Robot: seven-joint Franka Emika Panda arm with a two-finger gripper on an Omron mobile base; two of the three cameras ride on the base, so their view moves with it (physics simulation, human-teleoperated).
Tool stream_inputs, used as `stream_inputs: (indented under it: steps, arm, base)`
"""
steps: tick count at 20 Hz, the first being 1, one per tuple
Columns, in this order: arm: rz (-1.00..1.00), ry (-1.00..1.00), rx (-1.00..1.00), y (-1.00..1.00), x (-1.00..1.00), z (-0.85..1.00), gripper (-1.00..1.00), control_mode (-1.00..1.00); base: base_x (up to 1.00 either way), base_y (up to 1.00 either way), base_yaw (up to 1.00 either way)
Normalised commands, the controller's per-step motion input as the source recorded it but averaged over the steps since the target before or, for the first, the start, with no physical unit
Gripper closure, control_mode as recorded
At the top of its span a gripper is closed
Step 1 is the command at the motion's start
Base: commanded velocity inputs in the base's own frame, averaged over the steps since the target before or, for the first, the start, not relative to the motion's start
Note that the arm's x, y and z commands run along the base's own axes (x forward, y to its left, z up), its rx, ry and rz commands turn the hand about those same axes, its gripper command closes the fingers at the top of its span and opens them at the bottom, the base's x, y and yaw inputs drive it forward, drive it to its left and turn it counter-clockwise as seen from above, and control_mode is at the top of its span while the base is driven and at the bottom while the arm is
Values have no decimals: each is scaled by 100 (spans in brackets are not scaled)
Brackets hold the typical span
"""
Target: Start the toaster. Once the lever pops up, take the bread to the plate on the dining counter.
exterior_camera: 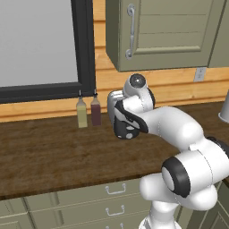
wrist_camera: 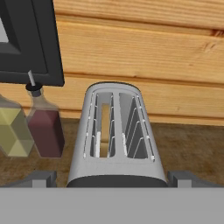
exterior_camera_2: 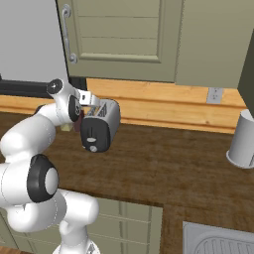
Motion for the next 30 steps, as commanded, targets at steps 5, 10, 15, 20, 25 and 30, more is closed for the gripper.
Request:
stream_inputs:
  steps: [5, 10, 15, 20, 25, 30]
  arm:
    - [0, 0, 0, 0, 0, 0, -100, -100]
    - [0, 0, 0, 0, 0, 0, -100, -100]
    - [0, 0, 0, 0, 0, 0, -100, -100]
    - [0, 0, 0, 0, 0, 0, -100, -100]
    - [0, 0, 0, 0, 0, 0, -100, -100]
    - [0, 0, 0, 0, 0, 0, -100, -100]
  base:
    - [0, 0, 0]
    - [0, 0, 0]
    - [0, 0, 0]
    - [0, 0, 0]
    - [0, 0, 0]
    - [0, 0, 0]
